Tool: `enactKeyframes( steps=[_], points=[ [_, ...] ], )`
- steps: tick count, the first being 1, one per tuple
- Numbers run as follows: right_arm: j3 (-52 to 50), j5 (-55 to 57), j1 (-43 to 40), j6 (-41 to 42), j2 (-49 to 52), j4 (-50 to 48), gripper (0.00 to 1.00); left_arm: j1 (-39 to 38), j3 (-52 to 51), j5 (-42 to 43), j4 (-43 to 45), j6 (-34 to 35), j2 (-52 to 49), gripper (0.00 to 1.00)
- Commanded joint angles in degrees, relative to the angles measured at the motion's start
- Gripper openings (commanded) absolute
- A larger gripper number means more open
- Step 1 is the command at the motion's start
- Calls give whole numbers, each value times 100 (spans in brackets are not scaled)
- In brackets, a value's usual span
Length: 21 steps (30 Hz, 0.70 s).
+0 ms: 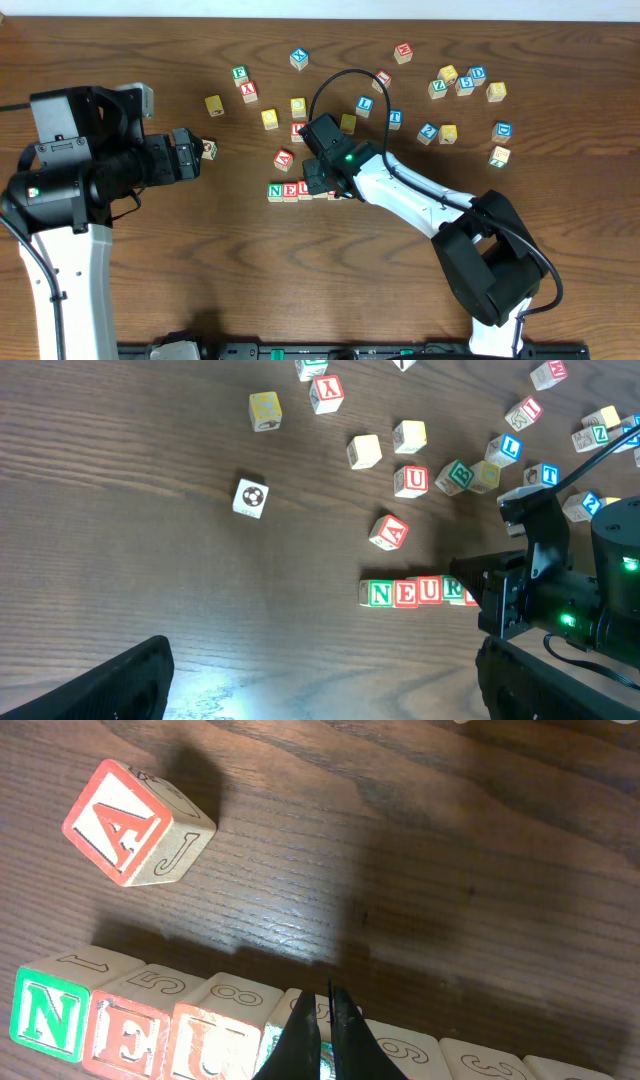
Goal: Spell out NEURIPS
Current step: 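Raise the right gripper and move it left over the NEURI row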
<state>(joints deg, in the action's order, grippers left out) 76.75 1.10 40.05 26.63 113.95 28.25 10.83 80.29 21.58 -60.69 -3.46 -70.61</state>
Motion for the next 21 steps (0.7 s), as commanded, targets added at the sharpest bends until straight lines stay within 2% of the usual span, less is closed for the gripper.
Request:
enactKeyframes(
  steps=[1, 21],
  points=[
    [-28, 87, 17, 103, 57, 11, 1, 24, 92, 42, -13, -59, 22, 95],
    [-28, 24, 17, 164, 57, 116, 1, 24, 92, 42, -13, -59, 22, 95]
  ],
)
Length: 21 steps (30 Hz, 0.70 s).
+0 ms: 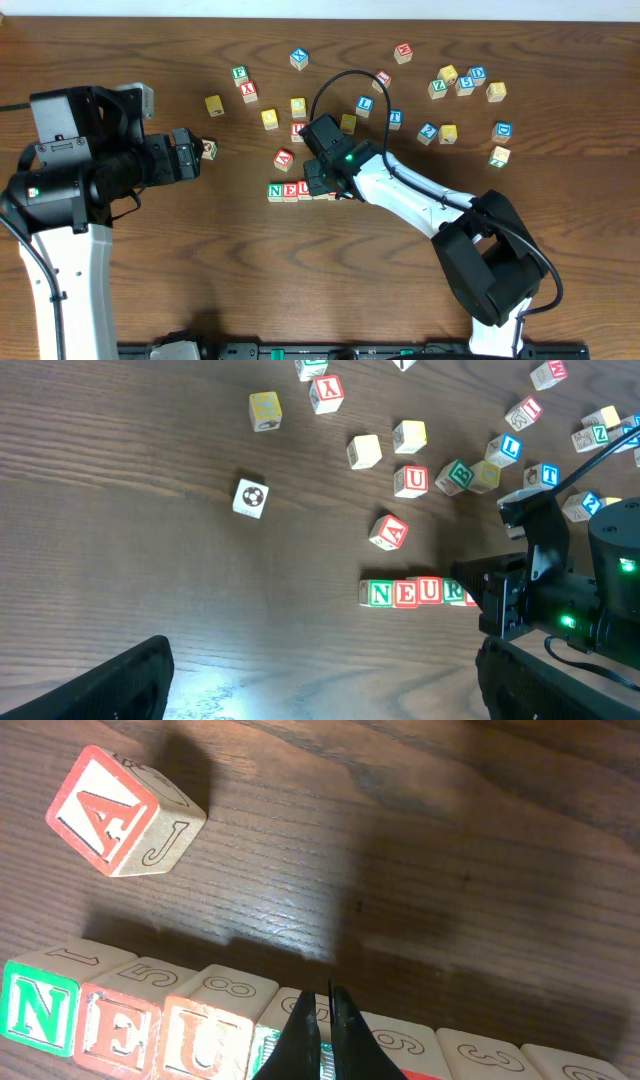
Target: Spell out NEURIPS
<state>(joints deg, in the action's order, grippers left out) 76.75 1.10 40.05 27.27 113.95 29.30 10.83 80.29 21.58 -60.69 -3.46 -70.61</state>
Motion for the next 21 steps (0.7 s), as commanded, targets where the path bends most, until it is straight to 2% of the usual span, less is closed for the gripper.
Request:
enactKeyframes(
  steps=[1, 21],
  points=[
    [-28, 24, 17, 101, 57, 9, 1, 24, 92, 42, -13, -59, 22, 95],
    [-28, 26, 39, 254, 57, -4, 1, 24, 92, 42, -13, -59, 22, 95]
  ],
)
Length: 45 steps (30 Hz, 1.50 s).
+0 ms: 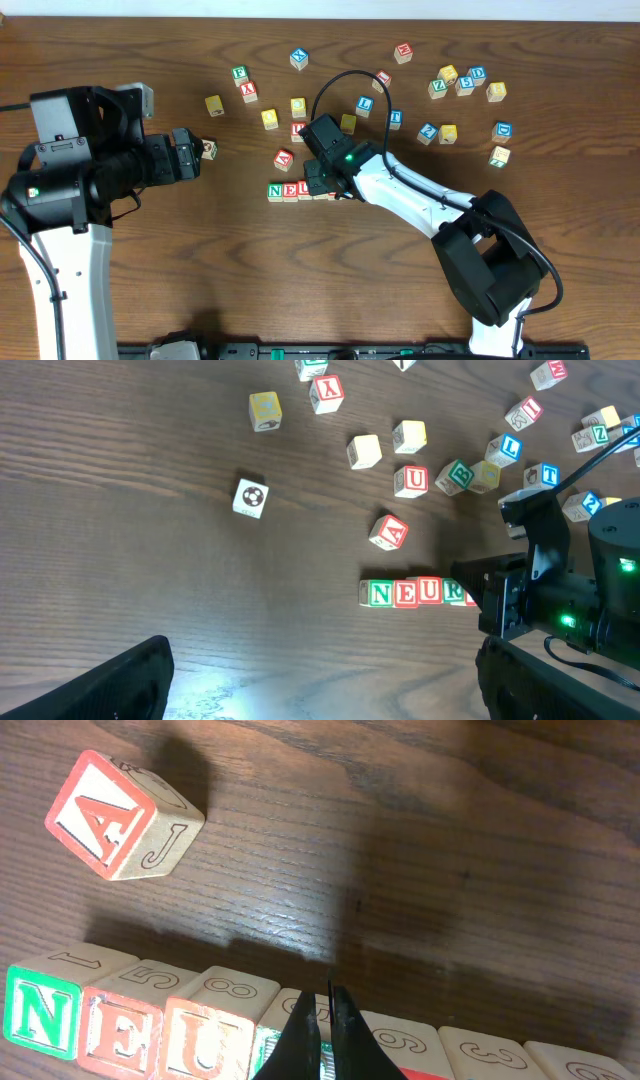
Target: Spell out NEURIPS
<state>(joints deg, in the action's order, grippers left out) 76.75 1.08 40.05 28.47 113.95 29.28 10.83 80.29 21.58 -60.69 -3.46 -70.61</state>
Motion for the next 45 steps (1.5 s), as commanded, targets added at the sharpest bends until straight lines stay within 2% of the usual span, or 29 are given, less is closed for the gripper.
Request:
enactKeyframes(
  steps=[1, 25, 32, 38, 45],
  points=[
    [-28, 28, 46, 133, 57, -4, 1, 24, 92, 42, -13, -59, 22, 95],
    [-28, 98, 55, 175, 57, 11, 1, 24, 92, 42, -13, -59, 22, 95],
    [-28, 605, 44, 166, 57, -138, 1, 24, 92, 42, -13, -59, 22, 95],
    [-26, 647, -35, -243, 57, -787, 1, 24, 92, 42, -13, -59, 22, 95],
    [9, 42, -125, -774, 24, -782, 1, 24, 92, 42, -13, -59, 22, 95]
  ],
)
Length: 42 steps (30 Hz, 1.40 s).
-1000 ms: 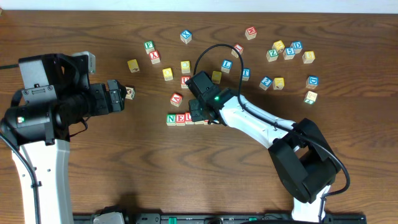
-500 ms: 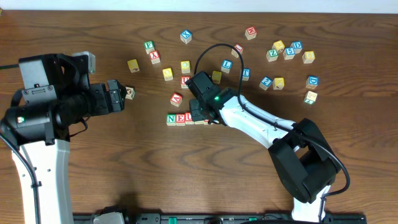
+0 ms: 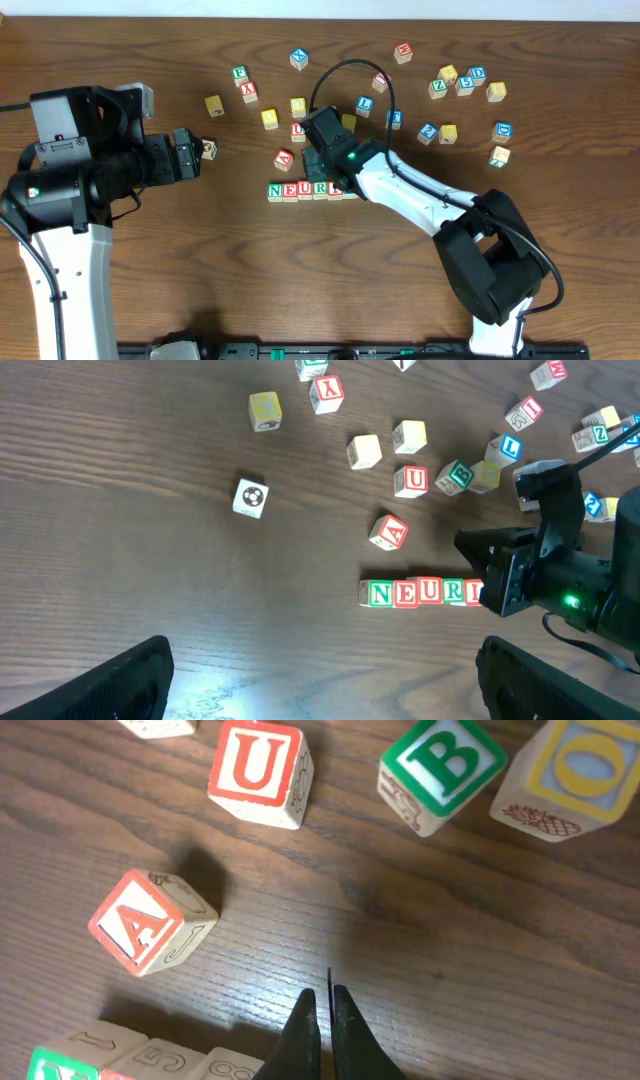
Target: Spell out NEURIPS
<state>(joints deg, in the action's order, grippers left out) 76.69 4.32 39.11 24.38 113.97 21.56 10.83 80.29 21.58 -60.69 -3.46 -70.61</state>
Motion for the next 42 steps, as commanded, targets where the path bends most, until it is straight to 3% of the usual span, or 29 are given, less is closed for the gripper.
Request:
enactKeyframes(
  steps=[1, 12, 22, 42],
  points=[
    [26, -396, -31, -481, -7, -7, 1, 24, 92, 42, -13, -59, 22, 95],
    [57, -643, -28, -739, -424, 505, 1, 24, 92, 42, -13, -59, 22, 95],
    [57, -640, -22, -726, -437, 275, 1, 24, 92, 42, -13, -59, 22, 95],
    [55, -621, 350, 612, -417, -83, 1, 24, 92, 42, -13, -59, 22, 95]
  ],
)
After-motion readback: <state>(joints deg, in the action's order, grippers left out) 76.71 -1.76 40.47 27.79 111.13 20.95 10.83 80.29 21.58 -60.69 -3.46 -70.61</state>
